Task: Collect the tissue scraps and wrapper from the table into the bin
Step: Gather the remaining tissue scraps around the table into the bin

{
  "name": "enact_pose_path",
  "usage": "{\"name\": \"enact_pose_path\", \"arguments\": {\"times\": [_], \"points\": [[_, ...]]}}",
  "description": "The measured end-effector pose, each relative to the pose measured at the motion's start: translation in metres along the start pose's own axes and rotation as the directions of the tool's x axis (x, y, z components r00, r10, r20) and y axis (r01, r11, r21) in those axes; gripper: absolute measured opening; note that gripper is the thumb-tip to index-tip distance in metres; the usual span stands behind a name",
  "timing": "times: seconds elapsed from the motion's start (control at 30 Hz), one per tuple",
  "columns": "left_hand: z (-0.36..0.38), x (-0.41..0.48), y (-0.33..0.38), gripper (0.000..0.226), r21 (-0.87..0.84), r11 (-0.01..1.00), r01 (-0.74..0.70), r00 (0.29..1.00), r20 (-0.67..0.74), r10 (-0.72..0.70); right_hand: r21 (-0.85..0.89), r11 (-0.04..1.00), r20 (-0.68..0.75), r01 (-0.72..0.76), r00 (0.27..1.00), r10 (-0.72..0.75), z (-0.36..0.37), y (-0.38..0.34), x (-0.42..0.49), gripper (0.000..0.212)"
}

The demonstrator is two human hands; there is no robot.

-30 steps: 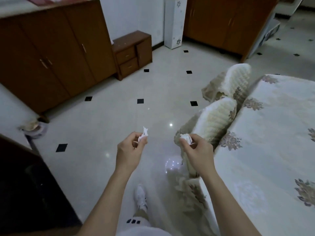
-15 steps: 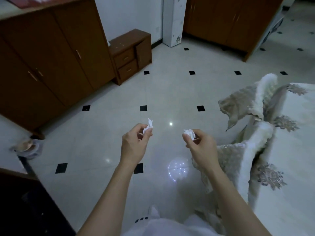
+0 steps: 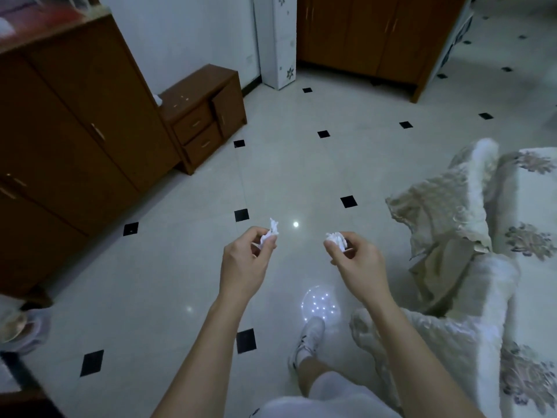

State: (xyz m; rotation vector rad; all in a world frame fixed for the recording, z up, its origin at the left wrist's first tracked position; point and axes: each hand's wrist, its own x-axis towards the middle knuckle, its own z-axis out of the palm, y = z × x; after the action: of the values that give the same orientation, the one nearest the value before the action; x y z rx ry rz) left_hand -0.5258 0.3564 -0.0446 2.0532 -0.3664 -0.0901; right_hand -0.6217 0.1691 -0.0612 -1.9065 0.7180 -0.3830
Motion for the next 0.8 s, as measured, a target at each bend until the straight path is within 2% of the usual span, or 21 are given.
{"name": "enact_pose_path", "arguments": {"times": [0.17, 0.4, 0.47, 0.6, 0.8], "points": [[0.036, 0.098, 0.022, 0.015, 0.002, 1.0, -0.018, 1.0, 0.021, 0.018, 0.024, 1.0, -0.03, -0.005, 1.0, 0.005, -0.004, -0.011, 0.096, 0.031], [0.089, 0.214, 0.06, 0.017, -0.015, 0.997, -0.078, 0.993, 0.089, 0.079, 0.041, 0.999, -0.091, -0.019, 0.996, 0.023, -0.03, -0.026, 0.22, 0.026], [0.102, 0.238, 0.064, 0.016, -0.022, 0.996, -0.089, 0.991, 0.098, 0.091, 0.035, 0.999, -0.11, -0.022, 0.994, 0.026, -0.034, -0.025, 0.244, 0.024], [0.126, 0.28, 0.071, 0.014, -0.036, 0.997, -0.075, 0.991, 0.112, 0.078, 0.009, 1.0, -0.119, -0.022, 0.993, 0.023, -0.039, -0.018, 0.284, 0.034], [0.17, 0.353, 0.078, 0.011, -0.048, 0.995, -0.091, 0.981, 0.17, 0.098, 0.014, 0.995, -0.153, -0.098, 0.983, 0.099, -0.046, -0.008, 0.35, 0.029]]}}
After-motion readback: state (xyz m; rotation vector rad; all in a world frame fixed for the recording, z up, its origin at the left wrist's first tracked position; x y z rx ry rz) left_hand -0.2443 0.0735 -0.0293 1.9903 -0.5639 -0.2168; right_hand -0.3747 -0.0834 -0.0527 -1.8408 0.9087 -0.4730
